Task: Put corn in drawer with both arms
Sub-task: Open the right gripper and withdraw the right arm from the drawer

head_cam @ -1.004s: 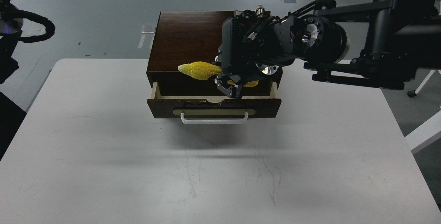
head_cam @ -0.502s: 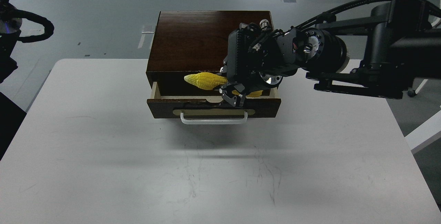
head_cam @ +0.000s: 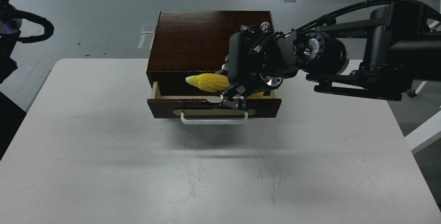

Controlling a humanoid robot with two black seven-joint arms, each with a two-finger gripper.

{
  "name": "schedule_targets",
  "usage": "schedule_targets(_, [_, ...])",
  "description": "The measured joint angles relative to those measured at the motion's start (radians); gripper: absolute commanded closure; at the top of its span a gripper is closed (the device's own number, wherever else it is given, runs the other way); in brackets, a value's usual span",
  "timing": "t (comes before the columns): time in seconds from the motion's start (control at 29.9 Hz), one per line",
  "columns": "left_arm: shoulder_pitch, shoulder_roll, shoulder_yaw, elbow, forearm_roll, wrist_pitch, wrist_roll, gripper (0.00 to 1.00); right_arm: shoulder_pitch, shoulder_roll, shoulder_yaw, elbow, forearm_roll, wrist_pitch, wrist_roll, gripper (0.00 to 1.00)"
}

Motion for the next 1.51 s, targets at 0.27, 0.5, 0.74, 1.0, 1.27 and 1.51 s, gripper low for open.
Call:
schedule_targets(0.27, [0.000, 0.001, 0.000, 0.000, 0.000, 0.000, 0.000, 0.02, 0.000, -0.011, 0.010, 0.001, 0.014, 0.001, 0.000, 0.03])
schedule_targets(0.5, [0.000, 0.012, 0.000, 0.000, 0.001, 0.000, 0.000, 0.02, 0.005, -0.035, 0.223, 0.006, 0.177, 0.009, -0.001, 0.00])
schedule_targets(0.74, [0.009, 0.018, 0.000, 0.000, 0.001, 0.000, 0.000, 0.02, 0.017, -0.112, 0.364, 0.000, 0.532, 0.015, -0.009, 0.00])
schedule_targets(1.0, [0.012, -0.002, -0.001, 0.000, -0.002, 0.000, -0.001, 0.02, -0.042, -0.246, 0.513, -0.065, 0.954, -0.001, -0.011, 0.00])
schedule_targets(1.27, [0.012, -0.011, -0.002, 0.000, -0.009, 0.000, -0.002, 0.02, -0.152, -0.344, 0.599, -0.234, 1.404, -0.002, -0.010, 0.00])
schedule_targets(1.51, [0.014, -0.019, -0.002, 0.001, -0.011, 0.000, -0.002, 0.02, -0.303, -0.347, 0.677, -0.437, 1.873, -0.002, -0.005, 0.00])
